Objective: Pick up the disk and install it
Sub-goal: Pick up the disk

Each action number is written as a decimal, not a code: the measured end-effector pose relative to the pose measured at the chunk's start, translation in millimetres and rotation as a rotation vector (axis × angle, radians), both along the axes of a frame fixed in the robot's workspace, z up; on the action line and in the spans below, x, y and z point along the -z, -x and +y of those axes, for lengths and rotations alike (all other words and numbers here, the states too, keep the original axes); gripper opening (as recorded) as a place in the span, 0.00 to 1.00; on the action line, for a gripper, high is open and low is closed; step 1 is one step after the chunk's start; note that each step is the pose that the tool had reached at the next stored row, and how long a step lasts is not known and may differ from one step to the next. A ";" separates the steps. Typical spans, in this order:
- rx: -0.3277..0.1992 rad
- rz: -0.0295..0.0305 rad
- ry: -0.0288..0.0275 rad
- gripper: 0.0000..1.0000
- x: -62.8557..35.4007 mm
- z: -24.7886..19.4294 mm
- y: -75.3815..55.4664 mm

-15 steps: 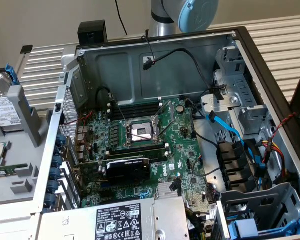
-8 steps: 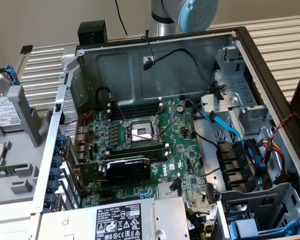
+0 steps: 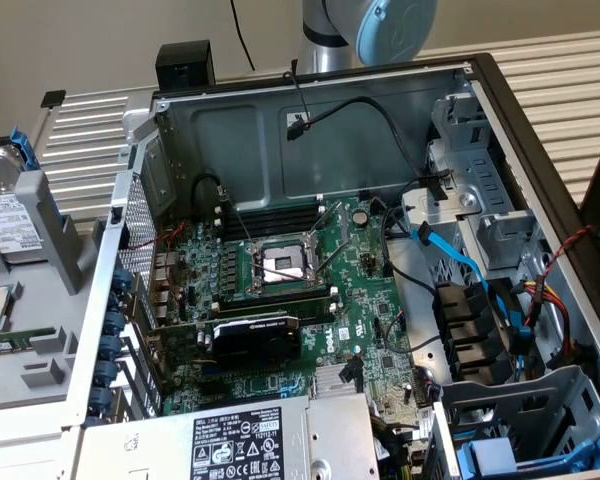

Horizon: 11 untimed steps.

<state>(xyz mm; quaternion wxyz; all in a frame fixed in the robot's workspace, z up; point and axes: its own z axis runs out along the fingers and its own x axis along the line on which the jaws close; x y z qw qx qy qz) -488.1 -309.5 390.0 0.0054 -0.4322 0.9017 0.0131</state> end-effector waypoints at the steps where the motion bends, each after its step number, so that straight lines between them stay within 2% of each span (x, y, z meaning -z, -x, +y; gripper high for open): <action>1: -0.018 0.0000 0.0000 0.11 0.2 0.0 0.0; 11: -0.199 -0.0006 -0.0001 0.11 1.6 0.0 0.0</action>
